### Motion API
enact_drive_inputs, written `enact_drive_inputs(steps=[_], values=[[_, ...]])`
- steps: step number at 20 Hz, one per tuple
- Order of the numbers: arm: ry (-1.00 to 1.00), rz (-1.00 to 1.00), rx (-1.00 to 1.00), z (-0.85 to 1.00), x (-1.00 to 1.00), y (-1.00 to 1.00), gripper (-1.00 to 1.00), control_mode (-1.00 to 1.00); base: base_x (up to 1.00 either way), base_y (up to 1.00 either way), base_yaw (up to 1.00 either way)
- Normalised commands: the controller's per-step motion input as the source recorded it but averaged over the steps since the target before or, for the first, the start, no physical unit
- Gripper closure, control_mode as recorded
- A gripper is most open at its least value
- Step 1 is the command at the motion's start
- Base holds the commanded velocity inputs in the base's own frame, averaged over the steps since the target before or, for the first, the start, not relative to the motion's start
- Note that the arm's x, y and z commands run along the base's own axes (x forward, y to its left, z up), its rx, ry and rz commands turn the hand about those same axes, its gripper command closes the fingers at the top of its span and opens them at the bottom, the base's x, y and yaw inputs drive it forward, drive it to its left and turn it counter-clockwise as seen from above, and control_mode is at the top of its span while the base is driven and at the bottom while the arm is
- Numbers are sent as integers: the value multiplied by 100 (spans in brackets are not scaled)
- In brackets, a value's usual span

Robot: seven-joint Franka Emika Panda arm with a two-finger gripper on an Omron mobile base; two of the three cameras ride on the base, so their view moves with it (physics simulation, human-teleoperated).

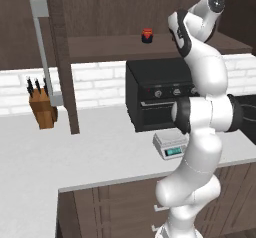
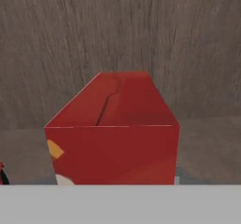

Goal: Pick the cereal and place it on the digital scale for weighing, and close the cabinet.

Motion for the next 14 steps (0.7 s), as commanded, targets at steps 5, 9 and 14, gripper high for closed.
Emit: enact_drive_inputs(steps=[5, 9, 14], values=[[-1, 2, 0, -10, 2, 0, 100, -100, 0, 0, 0], [-8, 4, 0, -5, -57, 0, 100, -100, 0, 0, 0], [-19, 9, 0, 0, -100, 0, 100, -100, 0, 0, 0]])
